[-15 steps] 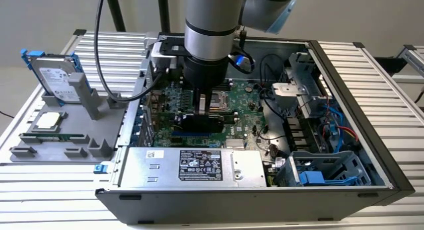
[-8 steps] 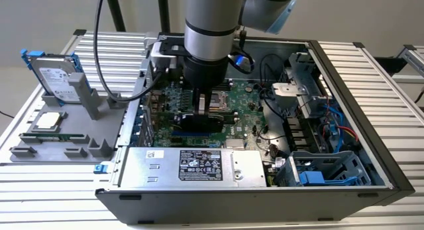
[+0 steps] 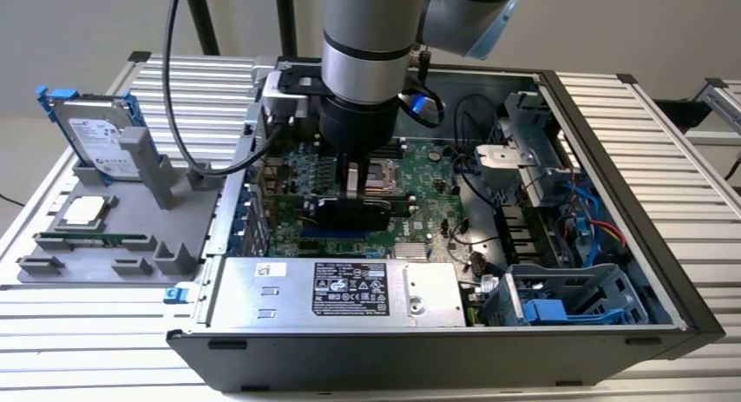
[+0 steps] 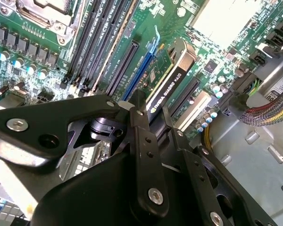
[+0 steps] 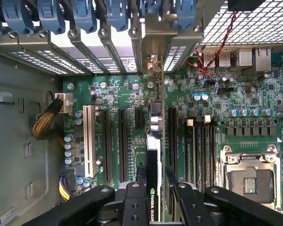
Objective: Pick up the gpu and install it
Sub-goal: 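Insert the gpu into the slot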
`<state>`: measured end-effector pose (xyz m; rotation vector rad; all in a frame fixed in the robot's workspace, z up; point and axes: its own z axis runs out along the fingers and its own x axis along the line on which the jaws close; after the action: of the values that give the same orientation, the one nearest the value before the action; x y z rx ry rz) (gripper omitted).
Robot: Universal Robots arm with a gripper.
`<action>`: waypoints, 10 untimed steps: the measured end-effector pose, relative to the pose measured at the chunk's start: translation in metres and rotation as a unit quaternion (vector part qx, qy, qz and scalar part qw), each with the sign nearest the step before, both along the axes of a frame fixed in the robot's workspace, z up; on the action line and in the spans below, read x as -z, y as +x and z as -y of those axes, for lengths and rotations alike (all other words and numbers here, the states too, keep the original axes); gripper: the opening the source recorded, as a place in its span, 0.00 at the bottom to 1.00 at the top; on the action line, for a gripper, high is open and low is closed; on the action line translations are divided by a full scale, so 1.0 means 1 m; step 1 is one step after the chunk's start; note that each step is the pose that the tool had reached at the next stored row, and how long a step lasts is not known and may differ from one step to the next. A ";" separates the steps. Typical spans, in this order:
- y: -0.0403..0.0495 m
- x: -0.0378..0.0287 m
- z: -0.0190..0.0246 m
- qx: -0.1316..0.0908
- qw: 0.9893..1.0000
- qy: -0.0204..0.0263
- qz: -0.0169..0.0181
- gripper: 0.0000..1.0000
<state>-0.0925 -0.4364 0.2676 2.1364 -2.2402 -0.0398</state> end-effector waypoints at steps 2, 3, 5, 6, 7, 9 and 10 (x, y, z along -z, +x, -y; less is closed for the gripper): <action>-0.0001 -0.0001 0.0003 0.000 1.000 0.000 0.000 0.00; -0.0001 -0.0001 0.0003 0.000 1.000 0.000 0.000 0.00; 0.0000 0.0000 0.0005 0.000 1.000 0.000 0.000 0.00; 0.0000 0.0000 0.0011 0.000 1.000 0.000 0.000 0.00; -0.0001 0.0000 0.0016 0.000 1.000 0.000 0.000 0.00; -0.0001 0.0000 0.0022 0.000 1.000 0.000 0.000 0.00; -0.0001 0.0001 0.0021 0.000 1.000 0.000 0.000 0.00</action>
<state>-0.0926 -0.4385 0.2676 2.1363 -2.2402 -0.0398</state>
